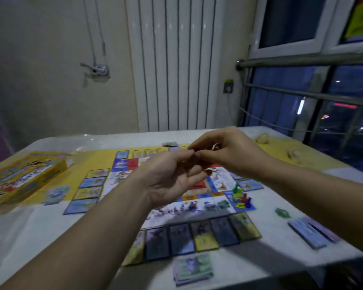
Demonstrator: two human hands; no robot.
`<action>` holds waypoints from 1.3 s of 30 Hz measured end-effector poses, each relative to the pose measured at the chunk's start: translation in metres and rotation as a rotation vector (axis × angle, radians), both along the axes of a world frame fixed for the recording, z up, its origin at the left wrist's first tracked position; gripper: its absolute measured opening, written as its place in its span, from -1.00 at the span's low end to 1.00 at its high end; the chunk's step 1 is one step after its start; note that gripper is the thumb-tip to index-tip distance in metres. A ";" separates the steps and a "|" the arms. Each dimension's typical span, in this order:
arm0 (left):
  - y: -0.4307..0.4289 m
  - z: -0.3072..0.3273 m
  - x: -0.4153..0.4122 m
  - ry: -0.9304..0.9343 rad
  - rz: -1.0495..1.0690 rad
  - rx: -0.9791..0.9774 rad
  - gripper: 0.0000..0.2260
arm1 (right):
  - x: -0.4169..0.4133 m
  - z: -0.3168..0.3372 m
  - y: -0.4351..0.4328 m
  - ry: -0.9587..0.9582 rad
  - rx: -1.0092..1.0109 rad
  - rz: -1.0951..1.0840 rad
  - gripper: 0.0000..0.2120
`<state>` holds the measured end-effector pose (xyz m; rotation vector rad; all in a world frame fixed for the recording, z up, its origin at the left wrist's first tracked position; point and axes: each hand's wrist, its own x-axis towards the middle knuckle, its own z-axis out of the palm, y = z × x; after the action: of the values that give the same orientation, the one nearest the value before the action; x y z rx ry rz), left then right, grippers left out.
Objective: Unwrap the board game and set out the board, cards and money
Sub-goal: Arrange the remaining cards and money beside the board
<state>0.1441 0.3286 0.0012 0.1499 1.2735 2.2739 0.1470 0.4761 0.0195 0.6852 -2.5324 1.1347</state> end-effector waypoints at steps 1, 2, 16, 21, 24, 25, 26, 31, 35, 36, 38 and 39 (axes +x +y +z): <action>0.018 0.001 0.003 0.016 -0.043 -0.012 -0.78 | 0.007 0.002 0.020 -0.029 -0.031 -0.017 -0.77; 0.035 0.001 0.005 0.045 -0.080 -0.047 -0.80 | 0.014 0.003 0.040 -0.057 -0.058 -0.046 -0.78; 0.168 -0.058 0.001 0.825 -0.236 -0.875 -0.72 | 0.026 -0.076 0.219 -0.469 0.337 -0.497 -0.79; 0.180 -0.071 -0.010 1.059 -0.205 -1.073 -0.73 | 0.012 -0.078 0.239 -0.366 0.422 -0.576 -0.73; 0.192 -0.073 -0.018 1.107 -0.222 -1.112 -0.73 | 0.011 -0.069 0.263 -0.407 0.552 -0.603 -0.73; 0.198 -0.073 -0.020 1.119 -0.231 -1.125 -0.73 | 0.011 -0.067 0.267 -0.455 0.621 -0.585 -0.70; 0.206 -0.073 -0.022 1.125 -0.241 -1.140 -0.73 | 0.011 -0.066 0.270 -0.500 0.686 -0.558 -0.67; 0.247 -0.073 -0.034 1.156 -0.353 -1.222 -0.71 | 0.002 -0.069 0.275 -0.549 0.847 -0.434 -0.52; 0.275 -0.080 -0.043 1.084 -0.398 -1.272 -0.78 | -0.007 -0.074 0.277 -0.528 0.933 -0.351 -0.60; 0.281 -0.081 -0.045 1.055 -0.399 -1.274 -0.78 | -0.009 -0.075 0.278 -0.529 0.931 -0.342 -0.63; 0.290 -0.084 -0.047 0.991 -0.401 -1.273 -0.78 | -0.012 -0.076 0.282 -0.543 0.902 -0.337 -0.66; 0.295 -0.086 -0.049 0.965 -0.406 -1.270 -0.81 | -0.014 -0.075 0.283 -0.554 0.890 -0.337 -0.67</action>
<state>0.0954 0.6238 -0.0852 0.9591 2.5673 0.6695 0.1334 0.7596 -0.0555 0.0631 -3.4383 0.0145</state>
